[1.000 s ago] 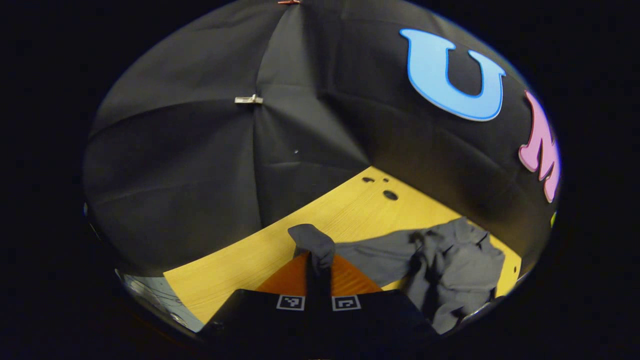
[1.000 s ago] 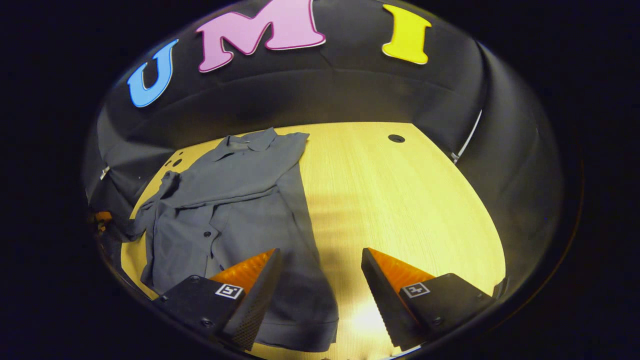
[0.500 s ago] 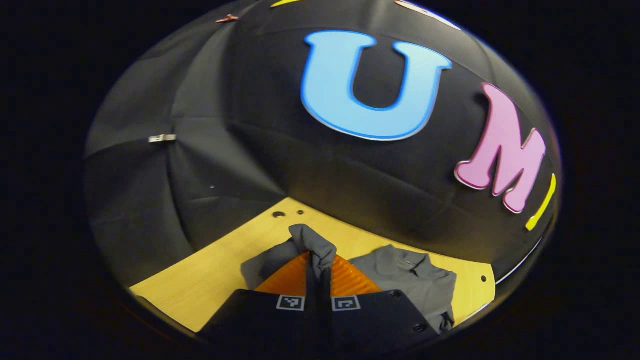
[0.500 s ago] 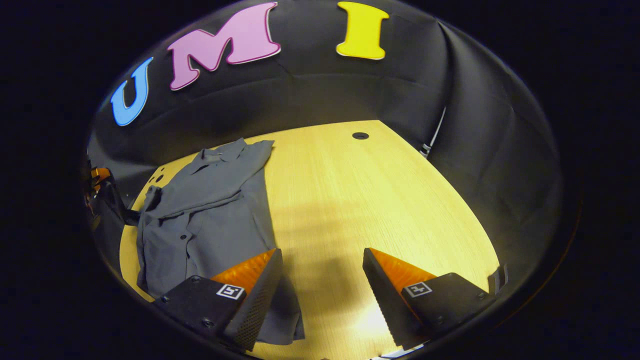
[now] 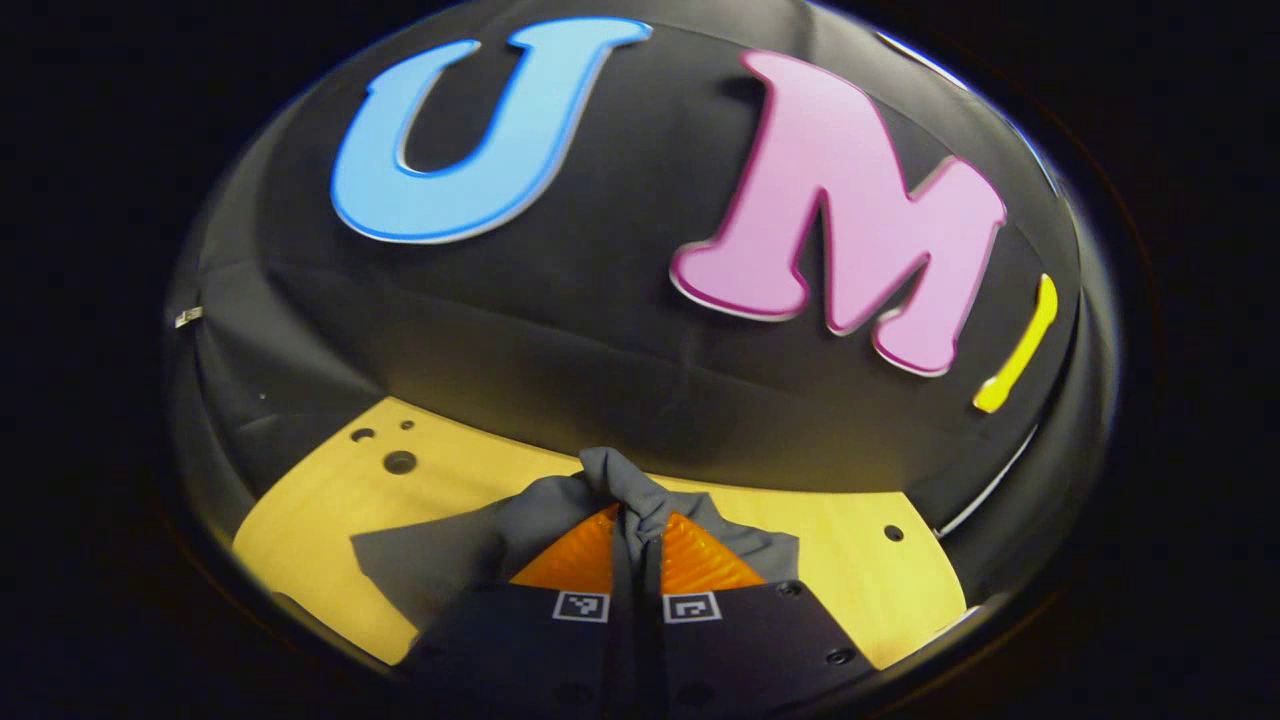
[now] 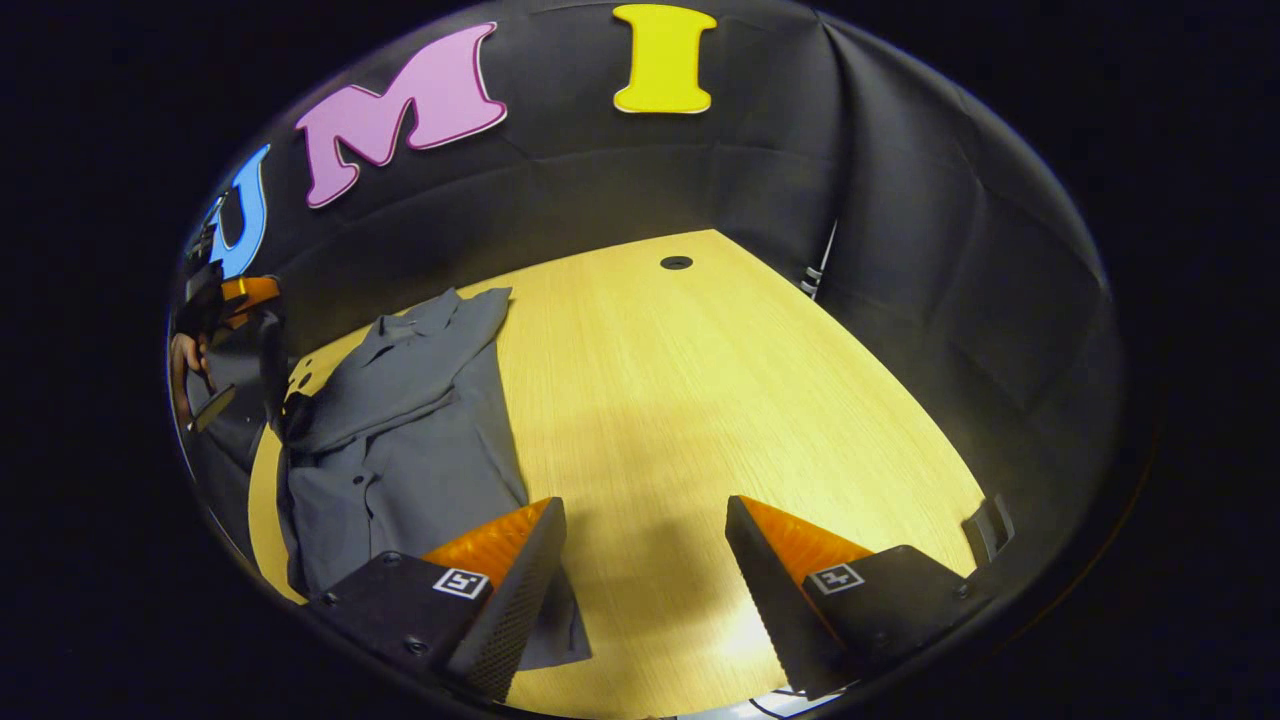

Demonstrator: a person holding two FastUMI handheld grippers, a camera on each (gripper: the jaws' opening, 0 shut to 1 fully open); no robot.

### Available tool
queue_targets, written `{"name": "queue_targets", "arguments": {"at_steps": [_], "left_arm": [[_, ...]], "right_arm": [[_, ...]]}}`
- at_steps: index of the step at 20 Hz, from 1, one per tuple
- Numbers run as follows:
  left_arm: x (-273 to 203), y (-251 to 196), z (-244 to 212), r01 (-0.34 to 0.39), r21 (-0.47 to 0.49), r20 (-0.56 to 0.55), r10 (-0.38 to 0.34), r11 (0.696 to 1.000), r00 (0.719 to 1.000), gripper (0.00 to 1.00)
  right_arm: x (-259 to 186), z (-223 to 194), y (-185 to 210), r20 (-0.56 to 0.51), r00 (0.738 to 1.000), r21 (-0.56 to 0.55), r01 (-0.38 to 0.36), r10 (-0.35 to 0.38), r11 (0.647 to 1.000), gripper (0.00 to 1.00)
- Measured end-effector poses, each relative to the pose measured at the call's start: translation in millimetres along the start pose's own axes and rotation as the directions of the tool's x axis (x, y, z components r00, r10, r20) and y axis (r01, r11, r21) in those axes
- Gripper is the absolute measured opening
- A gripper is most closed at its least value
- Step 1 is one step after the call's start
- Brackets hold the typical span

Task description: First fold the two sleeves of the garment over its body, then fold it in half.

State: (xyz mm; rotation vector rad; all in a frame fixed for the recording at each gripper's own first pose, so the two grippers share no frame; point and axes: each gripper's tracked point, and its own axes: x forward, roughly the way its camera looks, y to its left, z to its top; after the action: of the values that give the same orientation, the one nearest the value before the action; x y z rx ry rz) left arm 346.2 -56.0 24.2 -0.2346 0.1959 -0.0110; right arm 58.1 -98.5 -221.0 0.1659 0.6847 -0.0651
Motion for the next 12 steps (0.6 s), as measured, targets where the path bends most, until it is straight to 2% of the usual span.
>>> {"name": "queue_targets", "arguments": {"at_steps": [6, 8, 9, 11, 12], "left_arm": [[31.7, -76.4, -42.6, 0.093, -0.038, -0.080, -0.096, 0.995, 0.992, 0.05], [37.4, -106.0, -62.0, 0.169, -0.075, -0.133, -0.177, 0.983, 0.975, 0.05], [40.2, -113.9, -71.2, 0.176, -0.069, -0.156, -0.185, 0.982, 0.970, 0.06], [48.4, -114.0, -83.5, 0.144, -0.023, -0.180, -0.146, 0.989, 0.973, 0.10], [49.5, -117.6, -87.6, 0.141, -0.016, -0.187, -0.141, 0.990, 0.972, 0.14]], "right_arm": [[-11.3, 3.4, -22.5, -0.007, 1.000, -0.013, 0.022, -0.022, 1.000, 0.99], [-12.1, 7.7, -29.9, -0.005, 1.000, 0.003, 0.029, -0.029, 1.000, 0.99], [-11.7, 9.9, -33.3, -0.002, 0.999, 0.008, 0.034, -0.034, 0.999, 0.99], [-10.5, 10.5, -35.7, -0.003, 0.999, 0.011, 0.038, -0.038, 0.999, 1.00], [-10.6, 9.2, -34.6, -0.005, 0.999, 0.010, 0.035, -0.035, 0.999, 1.00]]}}
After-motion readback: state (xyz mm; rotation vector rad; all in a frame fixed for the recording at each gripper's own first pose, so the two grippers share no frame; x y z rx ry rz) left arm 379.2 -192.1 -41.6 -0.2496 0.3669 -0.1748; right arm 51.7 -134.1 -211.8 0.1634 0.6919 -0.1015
